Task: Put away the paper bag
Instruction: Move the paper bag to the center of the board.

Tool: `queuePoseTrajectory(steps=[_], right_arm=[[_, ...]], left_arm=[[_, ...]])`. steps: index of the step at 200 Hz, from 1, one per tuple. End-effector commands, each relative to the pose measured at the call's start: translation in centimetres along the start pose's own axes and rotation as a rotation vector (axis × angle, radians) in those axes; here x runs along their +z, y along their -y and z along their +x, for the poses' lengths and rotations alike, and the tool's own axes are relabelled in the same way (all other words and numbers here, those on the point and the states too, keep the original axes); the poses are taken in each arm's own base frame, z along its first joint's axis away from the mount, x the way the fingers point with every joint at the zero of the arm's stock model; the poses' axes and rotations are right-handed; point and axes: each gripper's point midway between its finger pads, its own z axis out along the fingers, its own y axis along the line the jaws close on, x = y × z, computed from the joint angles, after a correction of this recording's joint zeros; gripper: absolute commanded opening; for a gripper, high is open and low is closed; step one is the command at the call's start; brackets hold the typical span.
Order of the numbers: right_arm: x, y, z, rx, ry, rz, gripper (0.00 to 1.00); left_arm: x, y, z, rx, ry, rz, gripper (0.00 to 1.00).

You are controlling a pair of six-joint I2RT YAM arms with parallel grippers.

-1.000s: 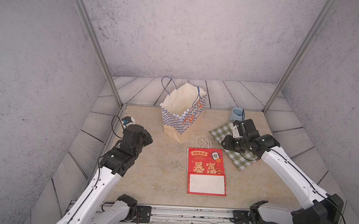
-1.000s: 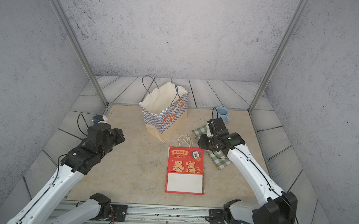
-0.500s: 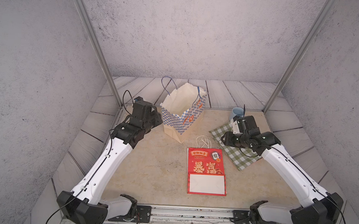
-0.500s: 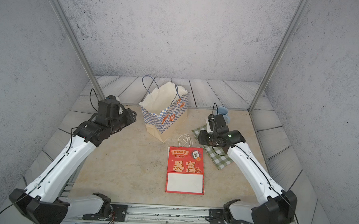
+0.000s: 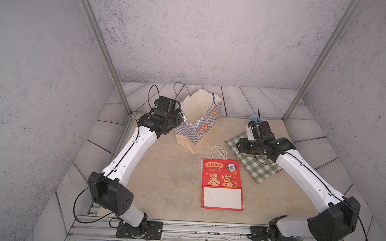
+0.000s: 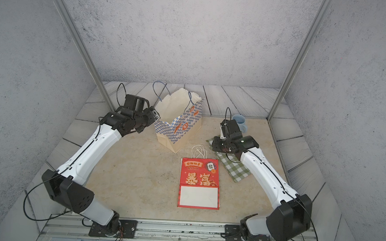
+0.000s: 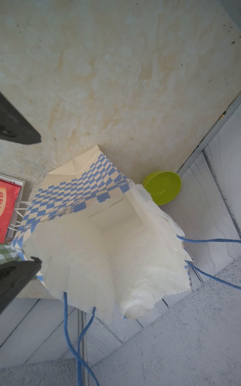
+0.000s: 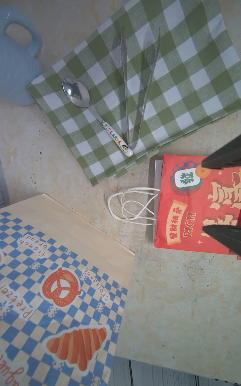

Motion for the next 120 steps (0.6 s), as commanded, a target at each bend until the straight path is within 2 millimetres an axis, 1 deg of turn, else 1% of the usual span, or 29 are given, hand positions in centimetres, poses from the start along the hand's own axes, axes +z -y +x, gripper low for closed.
queuePoseTrajectory(steps=[1,16,47,56,80,98,113,120], right_arm=[[-0.3,0.2,-0.9,0.006,0.03,0.019,0.46],[-0.3,0.3,-0.7,0.015,0.033,0.024,0.46],[-0.1,0.6,-0.5,0.032,0.037,0.031,0.46],[-0.1,0.7,-0.4,0.033,0.035,0.039,0.46],[-0.6,1.5,-0.9,0.022,0.056,0.084,0.46],[-1.1,1.9,-1.4,0.006,0.081,0.108,0.47],[-1.3,2.0,-1.5,-0.007,0.089,0.115,0.47],[-1.4,1.9,-1.6,-0.01,0.09,0.113,0.46]], left_arm=[[0.9,0.2,-0.1,0.026,-0.011,-0.04,0.87],[1.8,0.4,-0.4,0.037,-0.013,-0.064,0.83],[2.9,1.1,-1.3,0.055,-0.019,-0.104,0.71],[3.3,1.0,-1.3,0.05,-0.027,-0.122,0.68],[3.9,0.5,-0.7,0.044,-0.056,-0.182,0.6],[4.0,0.1,-0.4,0.049,-0.069,-0.212,0.5],[4.0,-0.1,-0.5,0.052,-0.062,-0.22,0.44],[4.0,-0.2,-0.7,0.054,-0.055,-0.225,0.4]])
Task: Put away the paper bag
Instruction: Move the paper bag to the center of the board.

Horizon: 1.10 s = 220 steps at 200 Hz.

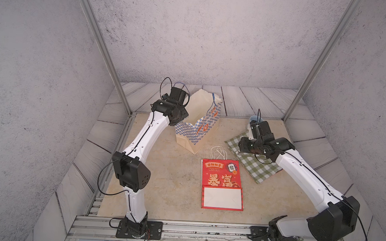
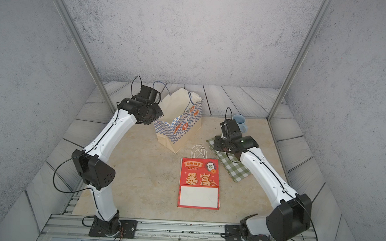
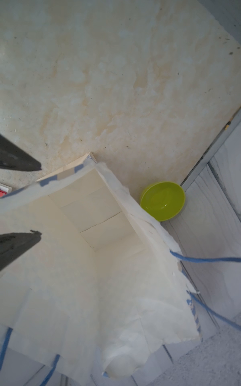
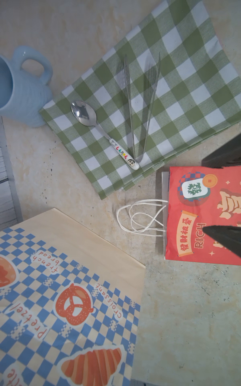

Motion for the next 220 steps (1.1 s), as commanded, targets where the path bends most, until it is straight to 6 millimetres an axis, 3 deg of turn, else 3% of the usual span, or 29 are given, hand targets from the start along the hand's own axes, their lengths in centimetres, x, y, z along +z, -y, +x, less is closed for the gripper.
queuePoseTrajectory(steps=[1,105,126,180,220], right_arm=[[-1.3,0.7,-0.8,-0.019,0.045,0.035,0.46],[-2.1,1.4,0.0,-0.01,0.052,0.046,0.44],[-2.1,1.4,0.0,-0.011,0.053,0.047,0.44],[-3.0,1.5,-0.9,-0.059,0.09,0.056,0.44],[-3.4,0.2,-2.8,-0.145,0.12,0.015,0.44]], left_arm=[[-0.4,-1.1,0.3,0.018,-0.001,-0.064,0.39],[0.7,-1.5,-1.0,0.017,0.035,-0.094,0.0],[0.5,-2.0,-1.6,0.014,0.048,-0.106,0.0],[-2.5,-5.3,-3.6,0.078,0.097,-0.144,0.0],[-5.1,-10.2,-3.7,0.112,0.1,-0.163,0.0]])
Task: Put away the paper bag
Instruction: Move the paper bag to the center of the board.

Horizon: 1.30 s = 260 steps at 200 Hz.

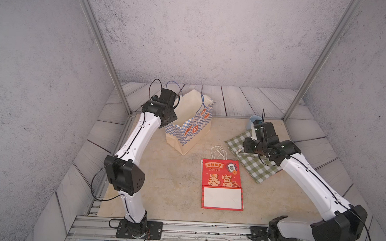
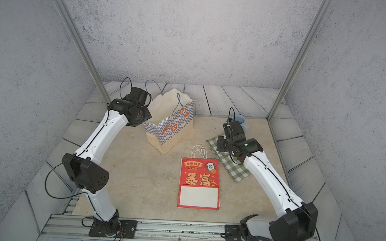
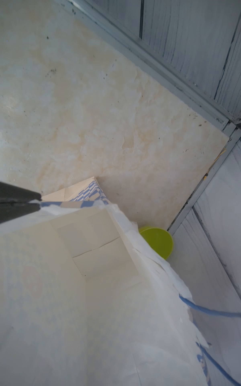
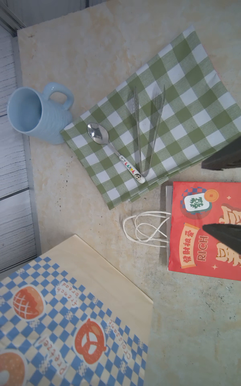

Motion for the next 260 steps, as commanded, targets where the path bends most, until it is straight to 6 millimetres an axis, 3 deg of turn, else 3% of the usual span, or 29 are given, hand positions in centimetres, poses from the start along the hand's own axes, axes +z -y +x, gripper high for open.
queuePoseTrajectory(steps=[1,16,50,96,141,183,224,242,260], right_arm=[[-1.2,-0.7,-2.2,-0.07,0.056,-0.028,0.44],[-1.3,-1.8,-3.1,-0.091,0.066,-0.077,0.44],[-0.7,-5.4,-4.4,-0.117,0.021,-0.226,0.45],[-0.6,-11.1,-7.2,-0.156,0.01,-0.387,0.54],[0.3,-17.1,-8.6,-0.245,0.024,-0.464,0.64],[2.5,-18.4,-9.9,-0.268,0.083,-0.423,0.74],[4.3,-20.3,-10.7,-0.268,0.1,-0.46,0.75],[4.0,-20.4,-10.9,-0.259,0.099,-0.463,0.75],[3.4,-19.8,-10.8,-0.261,0.107,-0.446,0.75]], left_arm=[[-2.2,-3.2,-0.9,0.041,0.04,0.003,0.0],[-2.9,-4.6,-0.5,0.049,0.031,0.038,0.0],[-4.7,-5.7,1.1,0.112,0.016,0.127,0.0],[-6.6,-7.1,2.8,0.103,0.005,0.181,0.0],[-8.5,-7.4,3.9,0.103,-0.005,0.22,0.0],[-9.0,-9.0,5.6,0.111,-0.016,0.2,0.0],[-8.7,-9.8,6.6,0.07,-0.016,0.187,0.0],[-9.1,-10.1,5.9,0.056,0.019,0.176,0.28],[-10.5,-10.6,4.3,0.067,0.1,0.15,0.49]])
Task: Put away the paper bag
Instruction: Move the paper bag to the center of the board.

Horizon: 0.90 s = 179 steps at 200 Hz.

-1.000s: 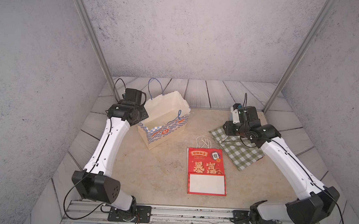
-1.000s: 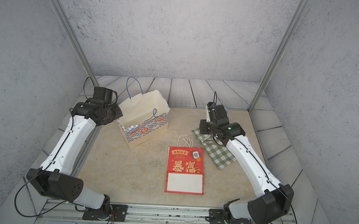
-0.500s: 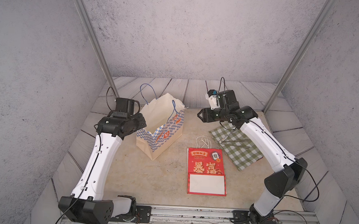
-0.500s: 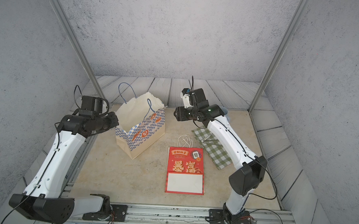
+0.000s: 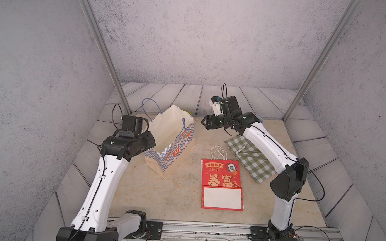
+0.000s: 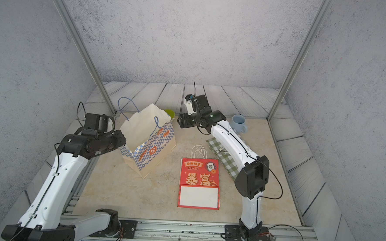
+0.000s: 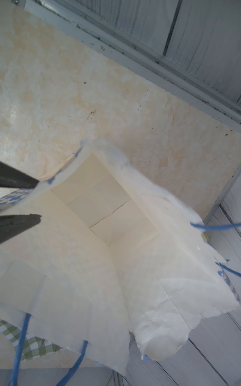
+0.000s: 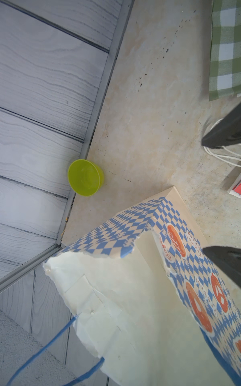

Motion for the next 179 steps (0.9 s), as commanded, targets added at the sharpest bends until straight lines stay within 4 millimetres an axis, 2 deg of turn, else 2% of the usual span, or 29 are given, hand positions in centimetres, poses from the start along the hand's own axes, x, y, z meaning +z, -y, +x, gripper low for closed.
queuePoseTrajectory(steps=[1,22,35,42,52,68,83,116,142,155,179], right_arm=[[-2.2,-0.6,-1.7,-0.011,0.063,0.008,0.75],[-3.7,-0.1,-1.4,-0.021,0.069,0.044,0.75],[-4.8,0.2,-1.1,-0.029,0.072,0.067,0.75],[-5.4,0.4,-1.0,-0.032,0.076,0.083,0.75],[-6.3,0.7,-0.8,-0.037,0.083,0.102,0.75],[-7.6,1.4,-0.1,-0.044,0.088,0.142,0.75],[-8.8,2.0,0.8,-0.055,0.088,0.18,0.75],[-11.2,3.1,2.8,-0.063,0.084,0.237,0.75],[-12.1,3.4,4.3,-0.05,0.072,0.245,0.75],[-12.4,3.5,5.0,-0.04,0.062,0.249,0.75],[-13.0,3.6,5.6,-0.024,0.057,0.255,0.75]], left_arm=[[-2.2,-0.7,-2.3,-0.001,0.12,-0.035,0.49],[-4.7,-0.9,-4.2,0.067,0.226,-0.054,0.58],[-6.4,-0.1,-5.1,0.137,0.293,-0.014,0.6],[-7.2,1.0,-5.5,0.2,0.336,0.043,0.61],[-8.4,3.6,-5.6,0.319,0.387,0.182,0.64],[-9.2,7.1,-4.3,0.493,0.408,0.375,0.7],[-8.5,8.7,-2.1,0.626,0.338,0.473,0.74],[-6.6,9.3,0.9,0.834,0.193,0.521,0.83],[-5.4,10.4,2.8,0.967,0.085,0.576,0.87],[-4.2,10.6,3.0,1.021,0.035,0.553,0.88],[-1.9,10.8,2.1,1.071,-0.018,0.473,0.9]])
